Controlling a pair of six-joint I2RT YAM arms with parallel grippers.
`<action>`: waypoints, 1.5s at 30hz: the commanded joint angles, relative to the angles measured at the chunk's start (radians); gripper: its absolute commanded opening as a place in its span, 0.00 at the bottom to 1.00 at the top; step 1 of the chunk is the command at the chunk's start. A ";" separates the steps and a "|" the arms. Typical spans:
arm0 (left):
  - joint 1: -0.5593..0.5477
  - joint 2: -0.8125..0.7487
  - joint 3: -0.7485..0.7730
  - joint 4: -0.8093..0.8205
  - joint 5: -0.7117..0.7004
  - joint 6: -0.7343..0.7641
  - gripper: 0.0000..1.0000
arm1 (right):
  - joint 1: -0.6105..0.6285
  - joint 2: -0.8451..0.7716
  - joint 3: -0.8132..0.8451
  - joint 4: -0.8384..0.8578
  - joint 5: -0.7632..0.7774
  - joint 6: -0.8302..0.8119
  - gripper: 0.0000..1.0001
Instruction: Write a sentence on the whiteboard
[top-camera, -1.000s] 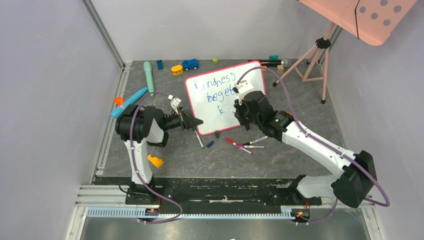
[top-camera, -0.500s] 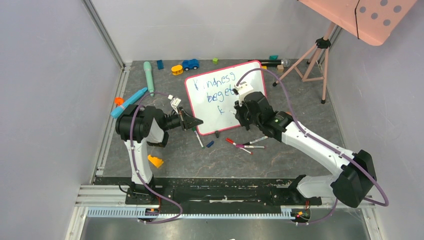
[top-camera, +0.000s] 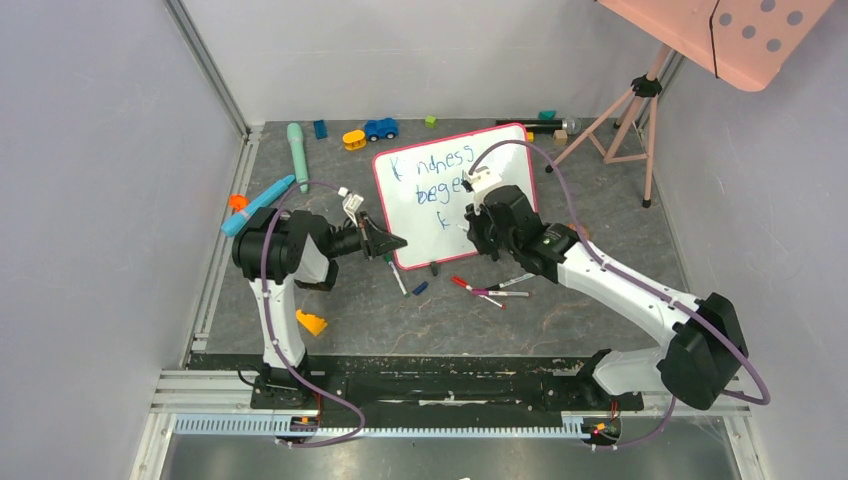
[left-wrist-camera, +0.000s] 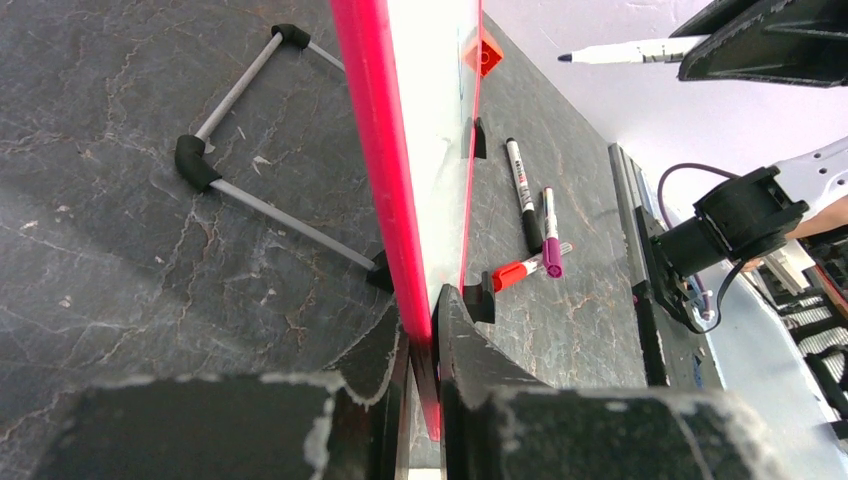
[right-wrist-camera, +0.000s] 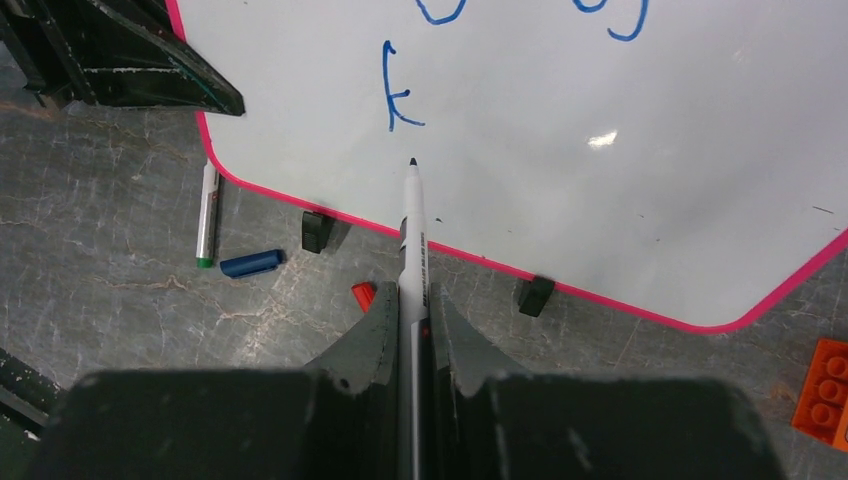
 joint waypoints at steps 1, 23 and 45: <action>0.021 0.072 0.036 0.029 -0.100 0.119 0.04 | -0.003 0.022 -0.003 0.040 -0.034 0.000 0.00; 0.024 0.056 -0.009 0.029 -0.214 0.104 0.03 | -0.002 0.124 0.061 0.145 0.065 -0.035 0.00; 0.022 0.053 -0.010 0.029 -0.206 0.109 0.03 | -0.002 0.178 0.114 0.164 0.109 -0.039 0.00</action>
